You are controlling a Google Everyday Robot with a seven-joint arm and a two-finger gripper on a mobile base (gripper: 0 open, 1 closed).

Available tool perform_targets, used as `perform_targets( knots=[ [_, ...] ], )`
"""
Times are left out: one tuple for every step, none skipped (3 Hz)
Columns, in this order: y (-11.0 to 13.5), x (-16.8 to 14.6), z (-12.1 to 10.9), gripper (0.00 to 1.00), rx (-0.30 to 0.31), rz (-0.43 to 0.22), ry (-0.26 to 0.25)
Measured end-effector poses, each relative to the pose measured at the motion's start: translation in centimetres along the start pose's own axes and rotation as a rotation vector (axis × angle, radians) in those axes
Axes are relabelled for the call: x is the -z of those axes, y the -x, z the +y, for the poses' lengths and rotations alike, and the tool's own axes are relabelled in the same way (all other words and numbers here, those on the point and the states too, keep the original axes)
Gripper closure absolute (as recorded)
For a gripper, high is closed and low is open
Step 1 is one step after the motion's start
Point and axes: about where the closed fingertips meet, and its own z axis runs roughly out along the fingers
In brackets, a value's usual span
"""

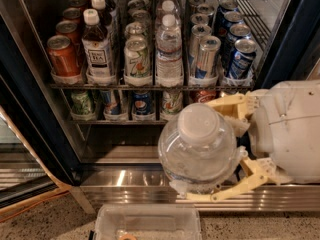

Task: Pick water bottle from top shelf of fridge

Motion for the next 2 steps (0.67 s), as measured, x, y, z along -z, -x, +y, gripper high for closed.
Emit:
perform_targets(
  knots=[
    [1.87, -1.08, -0.80, 1.00, 0.088, -0.028, 0.005],
    [1.87, -1.08, -0.80, 1.00, 0.088, -0.028, 0.005]
  ],
)
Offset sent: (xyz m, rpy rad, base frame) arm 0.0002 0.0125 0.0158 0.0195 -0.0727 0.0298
